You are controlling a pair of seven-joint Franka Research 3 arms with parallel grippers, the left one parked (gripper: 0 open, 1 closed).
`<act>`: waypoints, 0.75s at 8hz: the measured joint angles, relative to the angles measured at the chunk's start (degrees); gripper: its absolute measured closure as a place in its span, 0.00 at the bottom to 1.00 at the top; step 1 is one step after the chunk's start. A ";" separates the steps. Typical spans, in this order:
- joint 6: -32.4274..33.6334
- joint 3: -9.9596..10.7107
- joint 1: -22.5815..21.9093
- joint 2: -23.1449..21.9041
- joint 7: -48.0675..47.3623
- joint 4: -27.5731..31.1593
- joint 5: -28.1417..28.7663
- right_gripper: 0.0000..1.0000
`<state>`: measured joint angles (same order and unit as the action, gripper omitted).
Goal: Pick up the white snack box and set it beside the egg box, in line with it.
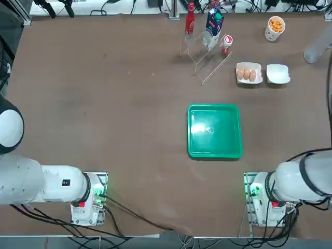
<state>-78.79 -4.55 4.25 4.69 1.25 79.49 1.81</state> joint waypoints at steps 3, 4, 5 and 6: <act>-7.27 1.85 -2.68 -6.74 0.00 12.80 -0.87 0.00; -7.61 2.16 -2.69 -6.85 0.00 13.43 -0.87 0.00; -7.73 2.50 -2.69 -6.72 0.00 13.56 -0.87 0.00; -7.76 2.61 -2.69 -6.69 0.00 13.57 -0.87 0.00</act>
<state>-86.55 -1.94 1.57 -2.00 1.25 93.06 0.93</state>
